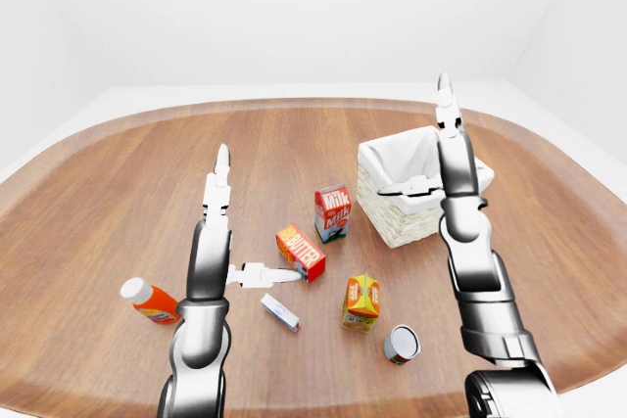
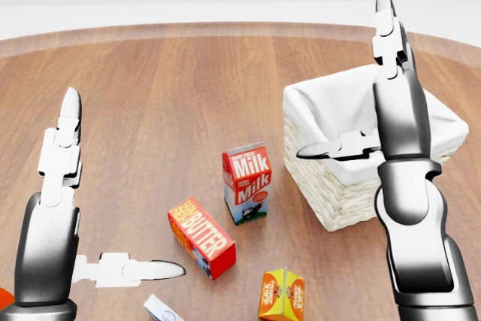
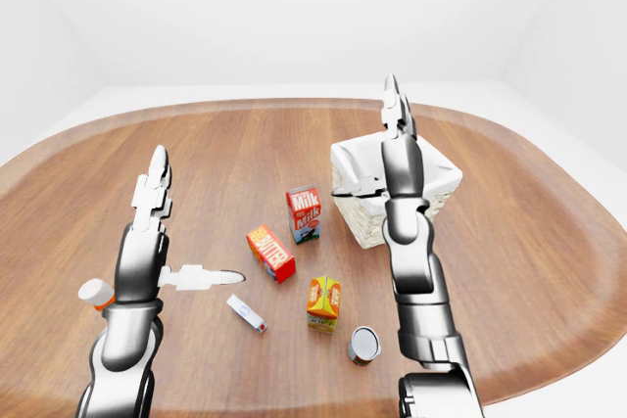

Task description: Pick up the alphabet soup and the tomato sauce, and put them in the basket.

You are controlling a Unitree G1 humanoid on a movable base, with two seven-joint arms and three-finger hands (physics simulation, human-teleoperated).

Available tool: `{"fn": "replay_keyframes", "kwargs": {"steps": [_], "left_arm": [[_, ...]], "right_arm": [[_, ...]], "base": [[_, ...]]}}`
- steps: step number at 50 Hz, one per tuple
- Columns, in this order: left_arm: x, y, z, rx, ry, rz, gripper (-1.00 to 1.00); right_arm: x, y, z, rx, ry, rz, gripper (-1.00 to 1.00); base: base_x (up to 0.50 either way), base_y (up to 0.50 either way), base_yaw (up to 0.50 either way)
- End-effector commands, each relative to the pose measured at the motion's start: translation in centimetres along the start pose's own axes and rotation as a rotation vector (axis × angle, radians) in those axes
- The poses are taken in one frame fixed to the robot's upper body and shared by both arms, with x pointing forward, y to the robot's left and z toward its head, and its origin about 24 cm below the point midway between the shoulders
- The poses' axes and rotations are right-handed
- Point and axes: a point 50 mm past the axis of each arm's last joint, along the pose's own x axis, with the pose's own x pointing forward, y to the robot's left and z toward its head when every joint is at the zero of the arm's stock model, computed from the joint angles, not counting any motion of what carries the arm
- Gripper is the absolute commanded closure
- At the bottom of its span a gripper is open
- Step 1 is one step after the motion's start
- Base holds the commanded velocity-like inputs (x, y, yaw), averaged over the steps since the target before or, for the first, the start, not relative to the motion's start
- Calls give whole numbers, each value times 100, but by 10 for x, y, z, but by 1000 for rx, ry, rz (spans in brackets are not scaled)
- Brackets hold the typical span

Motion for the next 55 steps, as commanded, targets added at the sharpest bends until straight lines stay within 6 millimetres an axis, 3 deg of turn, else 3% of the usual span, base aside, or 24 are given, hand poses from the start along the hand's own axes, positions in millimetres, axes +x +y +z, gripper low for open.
{"fn": "replay_keyframes", "kwargs": {"steps": [1,16,55], "left_arm": [[0,1,0,5,0,3,-100],[0,1,0,5,0,2,-100],[-1,0,1,9,-2,0,-100]], "right_arm": [[-15,-5,4,25,-13,-6,-100],[-36,0,-13,22,66,0,-100],[-84,0,3,116,77,35,-100]], "base": [[0,0,0],[0,0,0],[0,0,0]]}}
